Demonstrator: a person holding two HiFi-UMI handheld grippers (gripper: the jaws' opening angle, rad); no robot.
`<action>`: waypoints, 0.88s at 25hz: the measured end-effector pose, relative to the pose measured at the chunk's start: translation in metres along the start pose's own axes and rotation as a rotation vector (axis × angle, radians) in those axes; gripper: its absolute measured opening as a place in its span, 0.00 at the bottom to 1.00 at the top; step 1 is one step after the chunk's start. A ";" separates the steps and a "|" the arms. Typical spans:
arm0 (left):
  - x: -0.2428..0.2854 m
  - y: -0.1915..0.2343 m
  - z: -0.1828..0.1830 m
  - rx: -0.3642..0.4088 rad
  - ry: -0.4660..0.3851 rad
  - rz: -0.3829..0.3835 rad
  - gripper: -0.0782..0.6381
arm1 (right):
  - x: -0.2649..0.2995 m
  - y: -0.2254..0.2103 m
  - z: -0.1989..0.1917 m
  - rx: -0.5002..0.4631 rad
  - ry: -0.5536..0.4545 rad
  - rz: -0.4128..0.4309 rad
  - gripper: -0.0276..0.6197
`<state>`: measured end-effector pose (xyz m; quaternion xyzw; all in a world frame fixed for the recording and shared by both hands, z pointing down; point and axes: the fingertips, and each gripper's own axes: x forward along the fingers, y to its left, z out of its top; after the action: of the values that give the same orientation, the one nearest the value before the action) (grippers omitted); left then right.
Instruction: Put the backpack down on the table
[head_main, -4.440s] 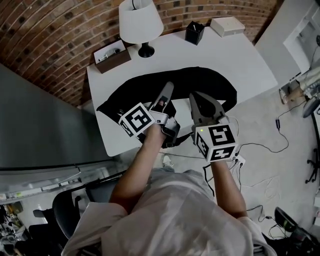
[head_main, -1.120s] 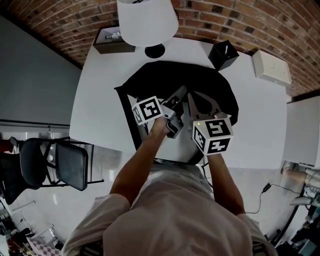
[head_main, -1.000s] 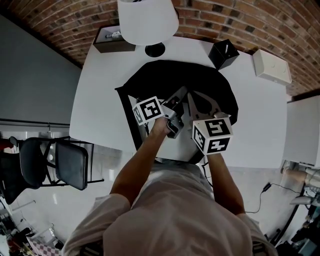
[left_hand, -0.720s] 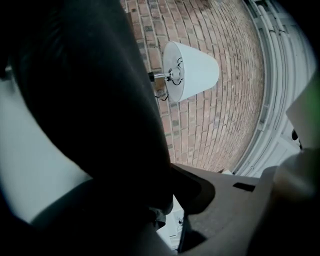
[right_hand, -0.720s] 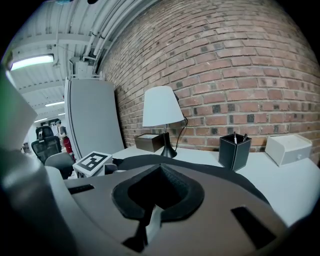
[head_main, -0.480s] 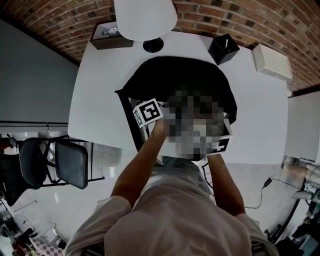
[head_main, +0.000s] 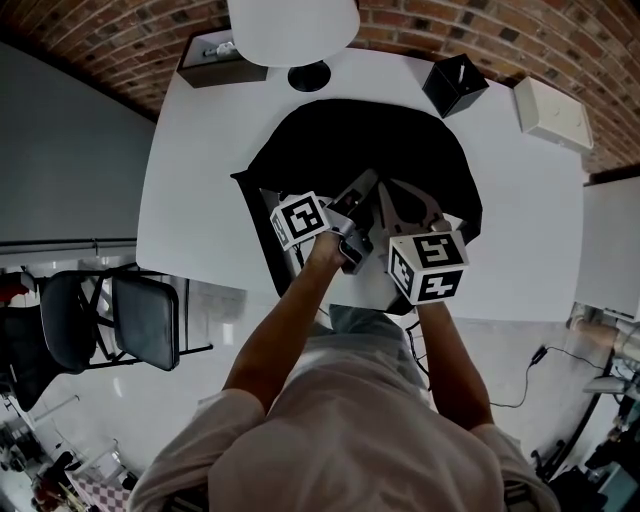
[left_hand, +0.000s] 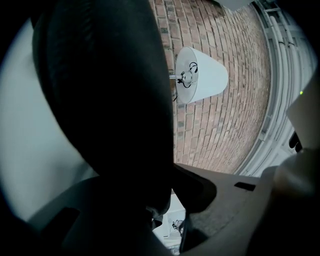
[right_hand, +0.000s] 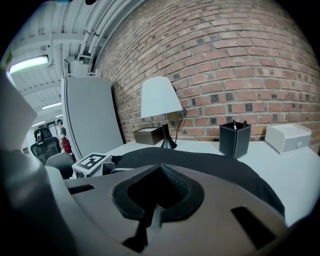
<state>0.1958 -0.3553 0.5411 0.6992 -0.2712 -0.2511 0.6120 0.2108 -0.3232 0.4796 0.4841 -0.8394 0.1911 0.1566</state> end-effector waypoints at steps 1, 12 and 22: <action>0.000 0.000 0.000 -0.004 -0.001 -0.003 0.25 | 0.000 0.000 -0.001 0.001 0.001 -0.001 0.05; -0.004 0.014 -0.005 -0.048 0.006 0.032 0.32 | -0.007 -0.006 -0.008 0.013 0.003 -0.036 0.05; -0.015 0.016 -0.018 -0.069 0.032 0.064 0.34 | -0.014 0.003 -0.007 0.010 -0.007 -0.031 0.05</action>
<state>0.1957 -0.3337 0.5593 0.6726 -0.2747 -0.2294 0.6477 0.2155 -0.3079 0.4790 0.4986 -0.8314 0.1909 0.1542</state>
